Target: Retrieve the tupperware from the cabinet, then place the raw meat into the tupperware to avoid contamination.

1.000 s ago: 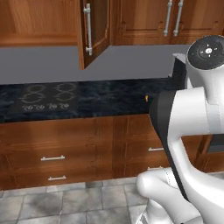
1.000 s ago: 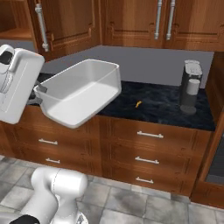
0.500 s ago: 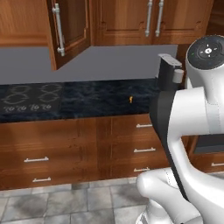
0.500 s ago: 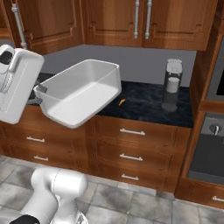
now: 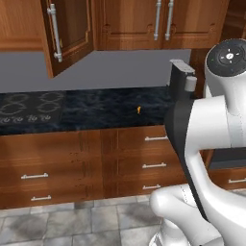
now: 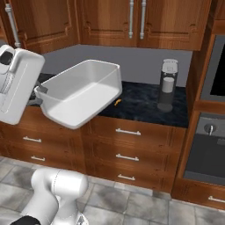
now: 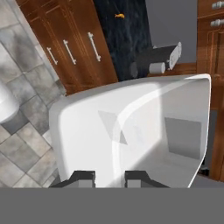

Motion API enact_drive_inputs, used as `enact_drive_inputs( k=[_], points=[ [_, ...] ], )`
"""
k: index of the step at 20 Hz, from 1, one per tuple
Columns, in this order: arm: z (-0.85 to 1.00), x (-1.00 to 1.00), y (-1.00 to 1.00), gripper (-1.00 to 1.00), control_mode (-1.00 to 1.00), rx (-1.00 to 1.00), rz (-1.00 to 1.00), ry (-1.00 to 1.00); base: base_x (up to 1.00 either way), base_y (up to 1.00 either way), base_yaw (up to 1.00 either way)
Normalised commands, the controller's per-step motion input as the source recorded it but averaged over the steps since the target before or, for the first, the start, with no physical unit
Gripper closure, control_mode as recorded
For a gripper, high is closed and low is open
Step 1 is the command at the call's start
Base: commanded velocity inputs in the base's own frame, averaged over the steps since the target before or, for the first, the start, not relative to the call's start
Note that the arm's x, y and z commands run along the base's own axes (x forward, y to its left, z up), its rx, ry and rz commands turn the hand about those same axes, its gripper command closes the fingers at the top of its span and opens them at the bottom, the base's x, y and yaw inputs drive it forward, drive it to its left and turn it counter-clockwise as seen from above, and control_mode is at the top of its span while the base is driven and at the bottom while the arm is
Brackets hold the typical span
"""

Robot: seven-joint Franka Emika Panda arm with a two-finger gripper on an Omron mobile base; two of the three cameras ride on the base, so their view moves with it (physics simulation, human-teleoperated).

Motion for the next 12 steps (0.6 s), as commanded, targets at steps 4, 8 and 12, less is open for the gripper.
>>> enact_drive_inputs(
  k=[4, 8, 12],
  points=[
    [0.0, 0.0, 0.0, 1.0, 1.0, 0.0, 0.0, 0.0, 0.38, -0.03, 0.01],
    [0.0, 0.0, 0.0, 1.0, 1.0, 0.0, 0.0, 0.0, 0.55, -0.25, 0.04],
    [0.0, 0.0, 0.0, 1.0, 1.0, 0.0, 0.0, 0.0, 0.53, -0.17, 0.03]
  ],
)
